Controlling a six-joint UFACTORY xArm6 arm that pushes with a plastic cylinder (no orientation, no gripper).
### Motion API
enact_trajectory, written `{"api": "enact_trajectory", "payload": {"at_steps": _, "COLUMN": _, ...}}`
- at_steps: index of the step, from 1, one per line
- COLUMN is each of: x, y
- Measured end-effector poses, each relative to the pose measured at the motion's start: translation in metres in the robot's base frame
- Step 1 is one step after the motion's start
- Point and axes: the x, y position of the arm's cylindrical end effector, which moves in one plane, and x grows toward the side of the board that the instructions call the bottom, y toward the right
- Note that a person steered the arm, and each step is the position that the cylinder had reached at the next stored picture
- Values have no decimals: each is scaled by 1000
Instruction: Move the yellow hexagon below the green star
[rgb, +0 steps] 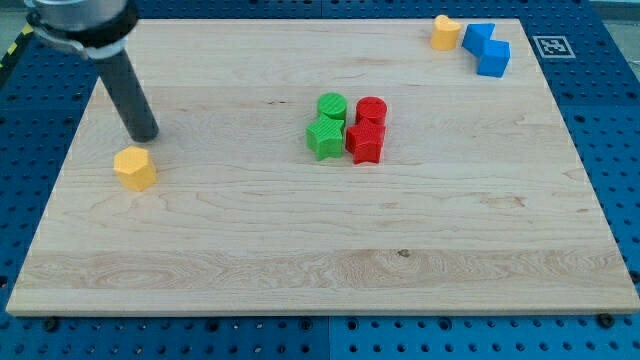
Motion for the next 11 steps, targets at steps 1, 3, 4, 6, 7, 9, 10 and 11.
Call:
{"api": "enact_trajectory", "payload": {"at_steps": 1, "x": 15, "y": -35}}
{"api": "enact_trajectory", "payload": {"at_steps": 3, "x": 67, "y": 2}}
{"api": "enact_trajectory", "payload": {"at_steps": 4, "x": 77, "y": 62}}
{"api": "enact_trajectory", "payload": {"at_steps": 6, "x": 108, "y": 85}}
{"api": "enact_trajectory", "payload": {"at_steps": 7, "x": 119, "y": 112}}
{"api": "enact_trajectory", "payload": {"at_steps": 9, "x": 119, "y": 184}}
{"api": "enact_trajectory", "payload": {"at_steps": 10, "x": 111, "y": 175}}
{"api": "enact_trajectory", "payload": {"at_steps": 11, "x": 96, "y": 172}}
